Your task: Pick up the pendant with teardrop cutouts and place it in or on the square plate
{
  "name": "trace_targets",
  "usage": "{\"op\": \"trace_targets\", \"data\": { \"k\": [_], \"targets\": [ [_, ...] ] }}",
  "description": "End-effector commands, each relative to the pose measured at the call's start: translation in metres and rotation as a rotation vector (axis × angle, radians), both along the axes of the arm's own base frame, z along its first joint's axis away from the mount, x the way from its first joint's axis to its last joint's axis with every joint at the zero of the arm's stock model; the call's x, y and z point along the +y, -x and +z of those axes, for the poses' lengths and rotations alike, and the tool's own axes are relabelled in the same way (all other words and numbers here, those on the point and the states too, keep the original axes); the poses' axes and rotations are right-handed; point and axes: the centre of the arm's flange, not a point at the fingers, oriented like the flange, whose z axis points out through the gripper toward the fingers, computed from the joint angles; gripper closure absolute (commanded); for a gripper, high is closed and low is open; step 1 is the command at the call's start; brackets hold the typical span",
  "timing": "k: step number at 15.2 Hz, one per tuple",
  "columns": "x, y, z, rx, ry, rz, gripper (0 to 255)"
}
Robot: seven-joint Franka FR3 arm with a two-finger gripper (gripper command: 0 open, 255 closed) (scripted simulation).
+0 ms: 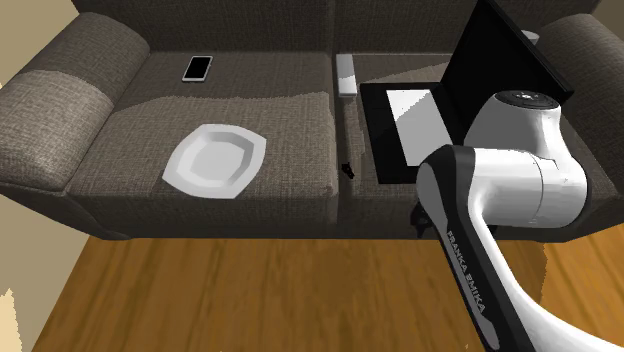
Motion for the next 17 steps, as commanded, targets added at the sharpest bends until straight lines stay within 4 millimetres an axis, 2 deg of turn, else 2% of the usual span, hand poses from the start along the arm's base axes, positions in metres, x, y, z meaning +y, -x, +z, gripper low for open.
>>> {"op": "trace_targets", "data": {
  "k": [1, 9, 17],
  "targets": [
    [0.000, 0.000, 0.000, 0.000, 0.000, 0.000, 0],
    [0.066, -0.010, 0.014, -0.212, -0.173, -0.197, 0],
    [0.126, -0.028, 0.042, -0.424, -0.346, -0.394, 0]
  ]
}}
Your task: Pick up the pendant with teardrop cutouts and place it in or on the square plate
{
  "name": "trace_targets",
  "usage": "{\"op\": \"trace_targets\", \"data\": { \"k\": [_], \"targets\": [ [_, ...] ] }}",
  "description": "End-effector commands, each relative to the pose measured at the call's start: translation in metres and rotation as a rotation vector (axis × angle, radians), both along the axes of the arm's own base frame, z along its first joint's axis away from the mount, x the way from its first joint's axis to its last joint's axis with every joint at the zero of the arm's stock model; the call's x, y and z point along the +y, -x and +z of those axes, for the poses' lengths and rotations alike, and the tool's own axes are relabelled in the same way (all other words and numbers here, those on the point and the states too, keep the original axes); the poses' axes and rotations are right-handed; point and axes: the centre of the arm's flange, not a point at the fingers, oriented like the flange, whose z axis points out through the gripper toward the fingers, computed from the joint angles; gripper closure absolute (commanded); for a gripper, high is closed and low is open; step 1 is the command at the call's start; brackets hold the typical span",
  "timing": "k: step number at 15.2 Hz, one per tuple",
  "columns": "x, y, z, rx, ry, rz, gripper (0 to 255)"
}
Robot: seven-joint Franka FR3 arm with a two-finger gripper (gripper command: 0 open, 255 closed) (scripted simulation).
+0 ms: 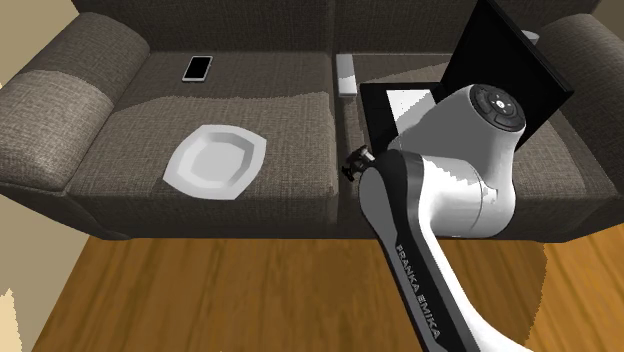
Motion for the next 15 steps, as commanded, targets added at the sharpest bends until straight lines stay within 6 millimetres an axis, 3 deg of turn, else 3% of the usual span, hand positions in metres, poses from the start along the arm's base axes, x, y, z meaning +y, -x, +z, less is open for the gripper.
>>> {"op": "trace_targets", "data": {
  "k": [1, 3, 10, 15],
  "targets": [
    [0.015, -0.003, 0.008, -0.055, -0.047, -0.052, 0],
    [0.026, -0.008, 0.016, -0.099, -0.082, -0.092, 0],
    [0.037, -0.022, -0.016, -0.099, -0.082, -0.092, 0],
    [0.038, -0.023, -0.019, -0.099, -0.082, -0.092, 0]
  ]
}}
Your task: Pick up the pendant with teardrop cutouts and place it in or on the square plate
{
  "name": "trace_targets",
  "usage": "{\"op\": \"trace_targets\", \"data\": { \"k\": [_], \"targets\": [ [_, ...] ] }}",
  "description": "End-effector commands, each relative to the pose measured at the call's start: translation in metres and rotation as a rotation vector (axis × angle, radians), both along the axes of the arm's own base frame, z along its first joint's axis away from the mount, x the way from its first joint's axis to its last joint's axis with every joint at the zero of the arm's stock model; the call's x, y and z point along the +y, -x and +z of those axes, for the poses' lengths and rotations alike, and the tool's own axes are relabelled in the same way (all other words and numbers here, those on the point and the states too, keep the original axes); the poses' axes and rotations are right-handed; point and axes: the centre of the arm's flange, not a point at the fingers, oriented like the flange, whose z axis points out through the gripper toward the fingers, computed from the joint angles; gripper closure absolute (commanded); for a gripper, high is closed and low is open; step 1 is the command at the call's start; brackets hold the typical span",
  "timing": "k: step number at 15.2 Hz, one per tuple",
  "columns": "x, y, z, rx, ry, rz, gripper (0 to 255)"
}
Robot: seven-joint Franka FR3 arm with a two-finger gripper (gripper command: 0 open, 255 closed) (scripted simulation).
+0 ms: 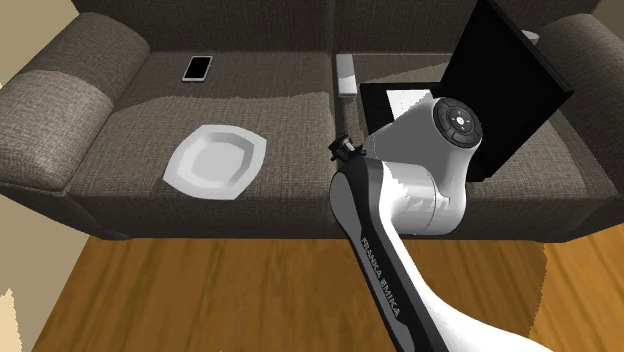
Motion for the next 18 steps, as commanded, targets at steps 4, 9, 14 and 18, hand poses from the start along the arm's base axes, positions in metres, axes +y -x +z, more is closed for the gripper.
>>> {"op": "trace_targets", "data": {
  "k": [4, 9, 14, 18],
  "targets": [
    [0.000, 0.000, 0.000, 0.000, 0.000, 0.000, 255],
    [0.000, 0.000, 0.000, 0.000, 0.000, 0.000, 255],
    [0.000, 0.000, 0.005, 0.000, 0.000, 0.000, 255],
    [0.000, 0.000, 0.026, 0.000, 0.000, 0.000, 255]
  ]
}}
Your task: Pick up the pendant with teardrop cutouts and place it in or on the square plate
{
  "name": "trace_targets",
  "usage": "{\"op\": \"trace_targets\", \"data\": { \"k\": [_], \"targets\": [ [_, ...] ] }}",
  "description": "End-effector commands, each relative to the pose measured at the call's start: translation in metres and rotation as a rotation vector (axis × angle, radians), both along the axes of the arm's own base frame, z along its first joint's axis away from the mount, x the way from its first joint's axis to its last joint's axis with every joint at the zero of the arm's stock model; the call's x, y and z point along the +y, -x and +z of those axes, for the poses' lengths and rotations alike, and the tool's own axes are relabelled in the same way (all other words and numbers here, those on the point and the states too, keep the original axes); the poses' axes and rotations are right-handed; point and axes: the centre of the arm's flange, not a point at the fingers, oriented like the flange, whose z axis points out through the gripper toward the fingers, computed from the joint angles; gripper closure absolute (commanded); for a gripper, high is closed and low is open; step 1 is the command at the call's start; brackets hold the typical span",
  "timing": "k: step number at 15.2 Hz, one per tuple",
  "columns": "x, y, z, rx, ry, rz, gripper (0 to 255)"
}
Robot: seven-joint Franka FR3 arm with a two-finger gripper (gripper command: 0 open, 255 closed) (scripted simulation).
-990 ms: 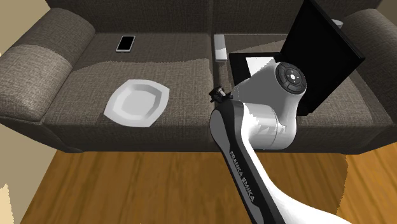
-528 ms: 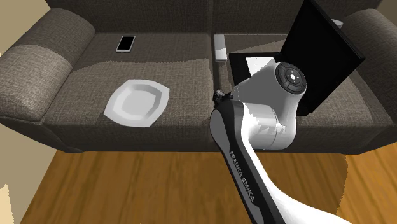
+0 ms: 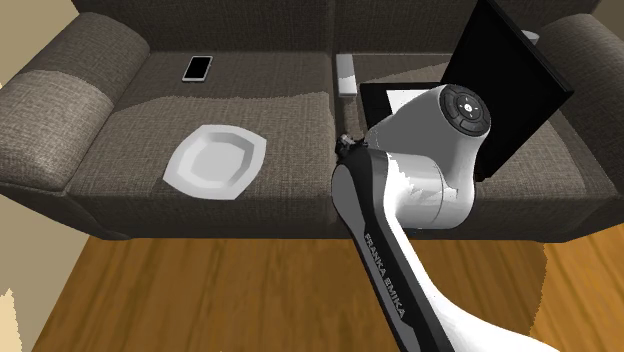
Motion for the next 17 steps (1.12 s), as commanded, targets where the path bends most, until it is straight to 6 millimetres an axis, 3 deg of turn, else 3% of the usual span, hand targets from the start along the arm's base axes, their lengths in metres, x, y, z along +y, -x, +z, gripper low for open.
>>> {"op": "trace_targets", "data": {
  "k": [1, 12, 17],
  "targets": [
    [0.000, 0.000, 0.012, 0.000, 0.000, 0.000, 255],
    [0.000, 0.000, 0.070, 0.000, 0.000, 0.000, 255],
    [0.066, -0.003, 0.069, 0.000, 0.000, 0.000, 255]
  ]
}}
